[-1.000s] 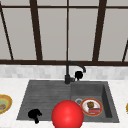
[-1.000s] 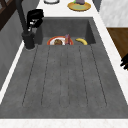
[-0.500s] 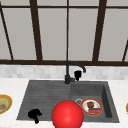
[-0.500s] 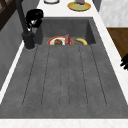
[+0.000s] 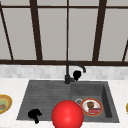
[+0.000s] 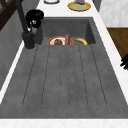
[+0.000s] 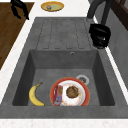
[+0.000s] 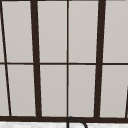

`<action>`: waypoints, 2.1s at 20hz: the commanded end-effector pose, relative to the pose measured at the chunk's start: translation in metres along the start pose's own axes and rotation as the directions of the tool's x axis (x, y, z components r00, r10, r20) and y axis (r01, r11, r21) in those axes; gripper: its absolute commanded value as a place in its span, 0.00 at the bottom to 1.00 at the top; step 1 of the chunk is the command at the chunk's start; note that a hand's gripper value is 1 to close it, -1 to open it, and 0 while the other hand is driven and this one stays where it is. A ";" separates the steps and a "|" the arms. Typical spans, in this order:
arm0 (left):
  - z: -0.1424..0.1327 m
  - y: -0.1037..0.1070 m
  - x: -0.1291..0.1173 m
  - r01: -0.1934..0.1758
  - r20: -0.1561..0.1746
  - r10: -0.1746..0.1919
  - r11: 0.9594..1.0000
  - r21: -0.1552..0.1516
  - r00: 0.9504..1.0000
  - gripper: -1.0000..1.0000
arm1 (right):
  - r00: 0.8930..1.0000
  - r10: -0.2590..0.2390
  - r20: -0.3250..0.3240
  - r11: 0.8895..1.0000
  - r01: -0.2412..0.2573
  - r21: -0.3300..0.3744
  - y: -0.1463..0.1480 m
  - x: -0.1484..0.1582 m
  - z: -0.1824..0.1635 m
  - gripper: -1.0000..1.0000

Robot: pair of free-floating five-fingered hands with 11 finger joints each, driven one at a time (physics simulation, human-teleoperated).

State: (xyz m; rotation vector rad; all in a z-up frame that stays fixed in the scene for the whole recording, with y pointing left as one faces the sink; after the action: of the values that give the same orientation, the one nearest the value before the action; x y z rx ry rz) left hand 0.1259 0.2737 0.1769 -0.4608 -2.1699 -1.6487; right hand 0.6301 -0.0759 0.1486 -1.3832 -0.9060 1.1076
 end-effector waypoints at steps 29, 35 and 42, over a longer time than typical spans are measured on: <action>0.000 0.000 0.000 0.000 0.000 0.000 1.000 0.000 1.000 0.50 | 0.751 0.418 -0.511 0.853 -0.518 -0.062 0.018 0.111 0.010 1.00; 0.000 0.000 0.000 0.000 0.000 0.000 1.000 0.000 1.000 0.50 | 0.725 0.351 -0.593 0.868 -0.490 -0.086 0.027 0.085 -0.001 1.00; 0.000 0.000 0.000 0.000 0.000 0.000 1.000 0.000 1.000 0.50 | 0.721 0.369 -0.587 0.870 -0.489 -0.054 0.029 0.081 -0.004 0.00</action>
State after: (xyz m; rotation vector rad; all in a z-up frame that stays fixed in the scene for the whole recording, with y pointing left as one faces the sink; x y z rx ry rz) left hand 0.1259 0.2737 0.1769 -0.4608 -2.1699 -1.6487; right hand 0.6517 -0.0030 0.1096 -2.0435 -0.2584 0.8570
